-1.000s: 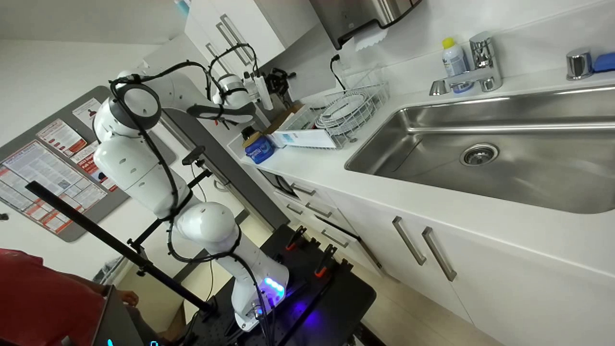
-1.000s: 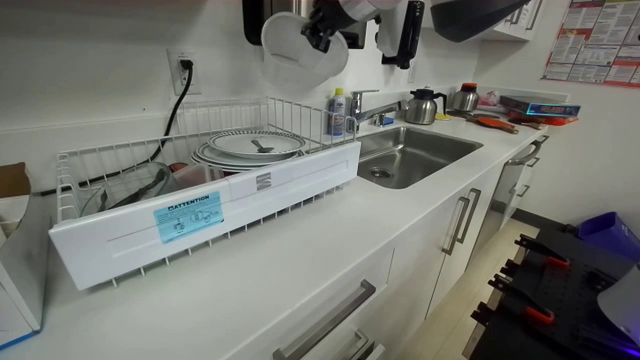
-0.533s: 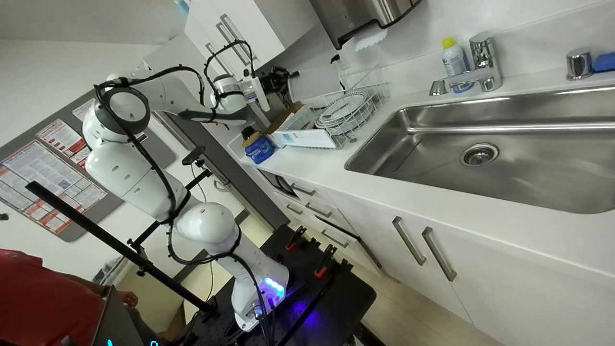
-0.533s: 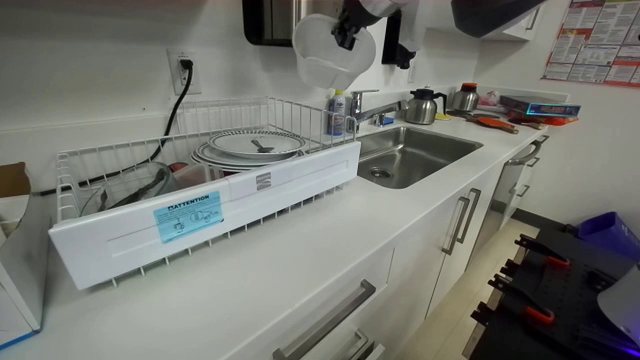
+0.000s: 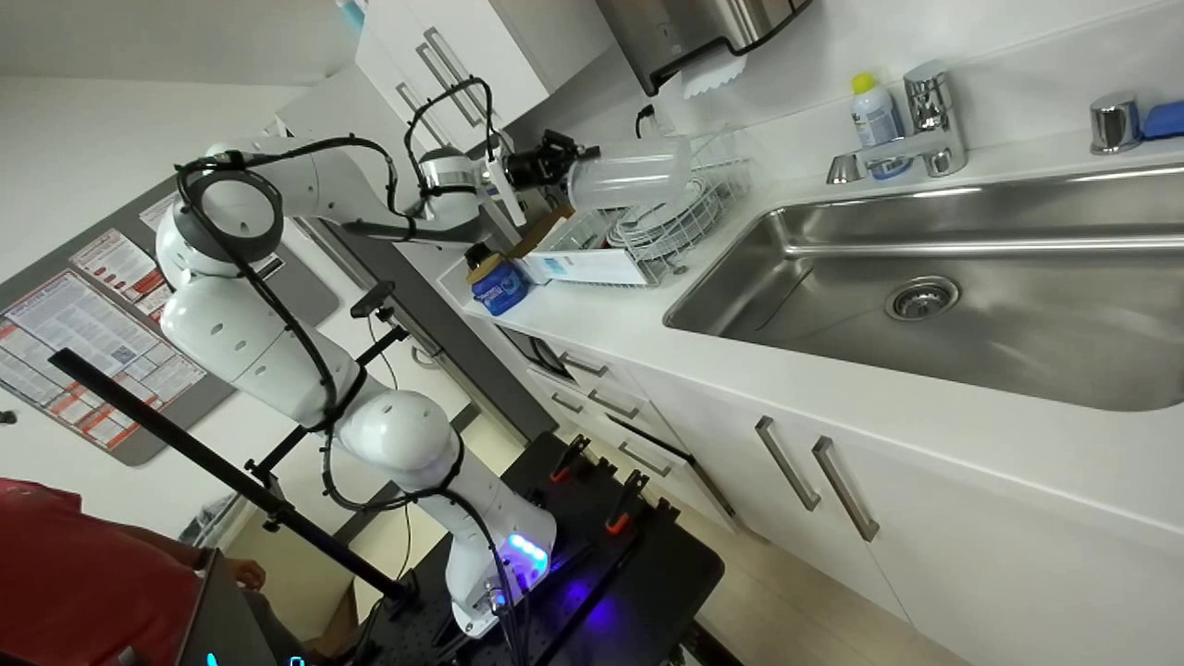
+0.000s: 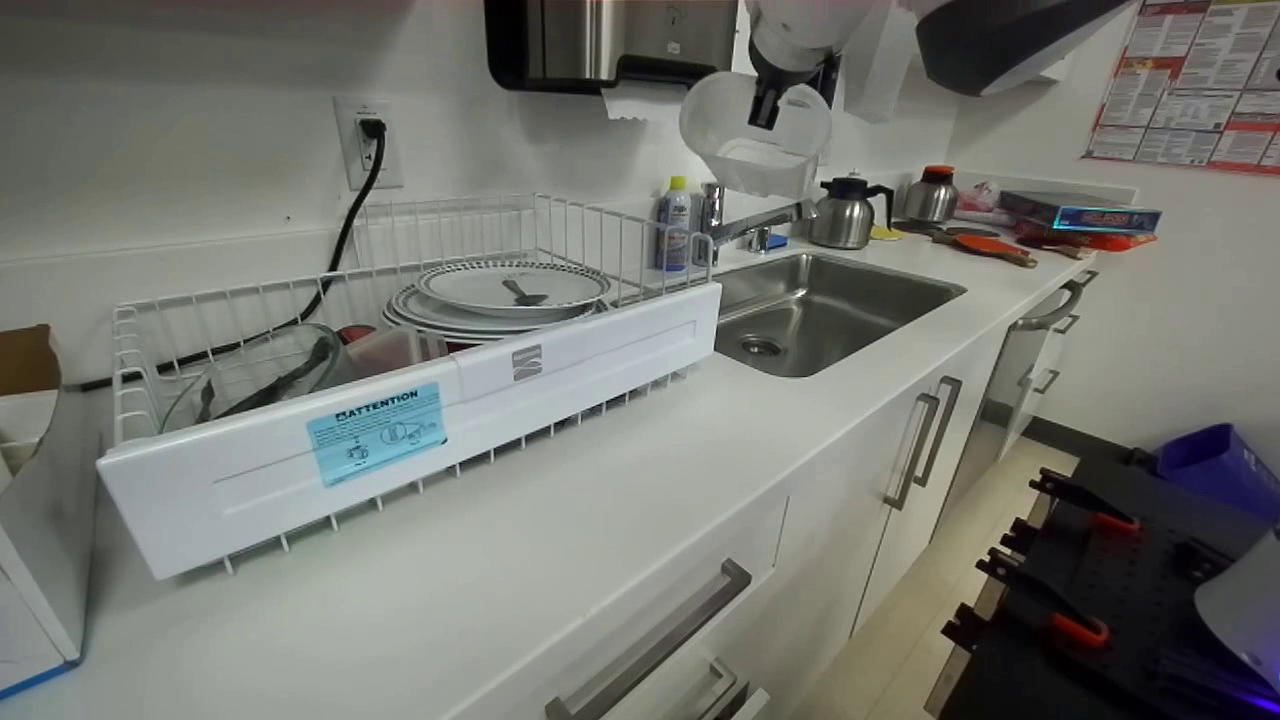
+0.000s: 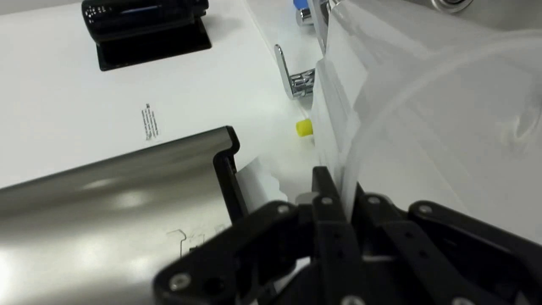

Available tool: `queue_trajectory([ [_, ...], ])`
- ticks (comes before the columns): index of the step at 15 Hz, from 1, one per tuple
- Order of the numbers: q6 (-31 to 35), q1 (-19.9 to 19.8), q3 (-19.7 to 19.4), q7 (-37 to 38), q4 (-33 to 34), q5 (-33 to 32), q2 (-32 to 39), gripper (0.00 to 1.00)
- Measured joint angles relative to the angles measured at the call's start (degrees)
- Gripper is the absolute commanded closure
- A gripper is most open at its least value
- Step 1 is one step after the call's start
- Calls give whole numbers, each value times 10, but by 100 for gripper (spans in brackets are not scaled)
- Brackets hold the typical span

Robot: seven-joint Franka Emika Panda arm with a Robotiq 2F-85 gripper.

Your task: Move the object from the drying rack to the sink

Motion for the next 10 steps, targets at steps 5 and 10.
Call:
queue_trajectory([
  [5,0,-5,-2,0,-6,10,0,91],
  [10,1,-15,-11,1,4,30,10,98],
])
